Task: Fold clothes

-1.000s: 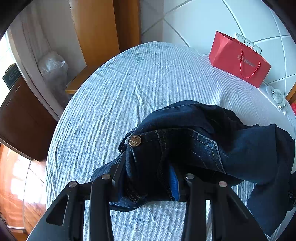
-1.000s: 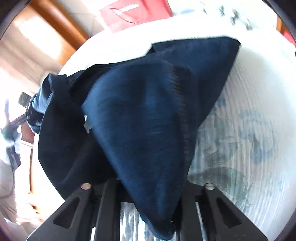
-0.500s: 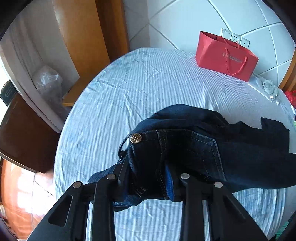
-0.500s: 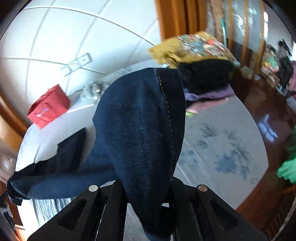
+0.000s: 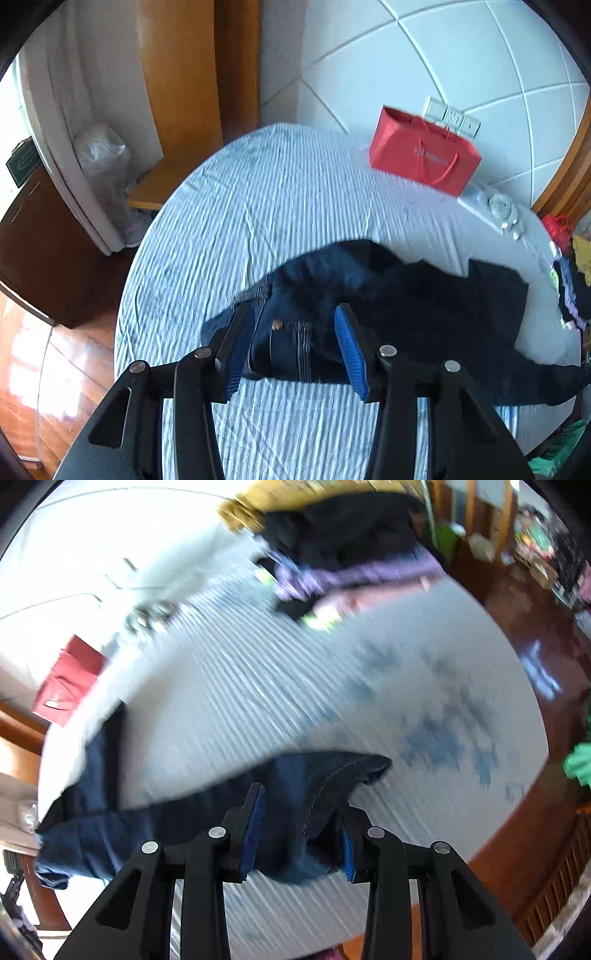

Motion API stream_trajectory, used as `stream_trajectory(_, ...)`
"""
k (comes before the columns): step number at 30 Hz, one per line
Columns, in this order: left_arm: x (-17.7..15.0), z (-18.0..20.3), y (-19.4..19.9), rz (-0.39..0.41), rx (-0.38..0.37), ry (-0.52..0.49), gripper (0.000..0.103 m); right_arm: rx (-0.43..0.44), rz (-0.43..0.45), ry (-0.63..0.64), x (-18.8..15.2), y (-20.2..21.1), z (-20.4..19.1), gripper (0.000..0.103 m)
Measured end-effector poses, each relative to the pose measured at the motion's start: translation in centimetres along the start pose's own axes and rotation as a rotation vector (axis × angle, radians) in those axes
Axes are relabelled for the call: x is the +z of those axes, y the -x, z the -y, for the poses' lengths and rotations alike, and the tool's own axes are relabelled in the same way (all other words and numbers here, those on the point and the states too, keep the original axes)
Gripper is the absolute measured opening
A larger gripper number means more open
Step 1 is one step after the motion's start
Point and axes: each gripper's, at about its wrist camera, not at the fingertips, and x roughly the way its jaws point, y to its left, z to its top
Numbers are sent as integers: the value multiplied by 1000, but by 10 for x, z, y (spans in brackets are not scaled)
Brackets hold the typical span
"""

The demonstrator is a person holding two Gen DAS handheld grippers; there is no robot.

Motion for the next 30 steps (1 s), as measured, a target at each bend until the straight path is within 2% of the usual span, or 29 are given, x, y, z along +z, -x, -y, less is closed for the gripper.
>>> stream_trajectory(1,8,0,6,27,-3,2,54,53,25,35,9,6,-15,35)
stream_trajectory(2,11,-1,-7,7,-4,2,59,91,29,68,13,1,-36,35)
stream_trajectory(5,21,-5,-47,-53,-8,0,60,194,-4,179,29,-29,-101,35)
stream_trajectory(8,30,-9,-87,-113,-11,-2,60,220,-50,261,44,-68,-160,35)
stream_trajectory(11,40,-12,-127,-173,-15,-4,60,232,-7,297,52,-67,-201,38)
stream_trajectory(13,41,-14,-146,-201,-16,-17,60,239,-1,306,58,-79,-216,61)
stream_trajectory(16,40,-16,-166,-240,-40,-33,60,243,-34,336,65,-105,-244,61)
stream_trajectory(18,41,-17,-178,-262,-44,-39,60,259,-119,342,64,-135,-256,61)
stream_trajectory(20,42,-19,-188,-278,-47,-40,60,239,-199,335,61,-171,-265,61)
stream_trajectory(23,45,-23,-194,-275,-47,-38,62,236,-269,319,57,-210,-276,61)
stream_trajectory(26,53,-27,-189,-238,-45,-43,62,223,-301,315,57,-237,-286,61)
stream_trajectory(28,61,-28,-187,-215,-50,-39,62,246,-302,313,59,-243,-291,61)
stream_trajectory(29,66,-28,-189,-215,-70,-27,62,257,-302,312,60,-247,-293,59)
stream_trajectory(30,70,-27,-190,-215,-91,-15,62,280,-294,318,60,-246,-296,51)
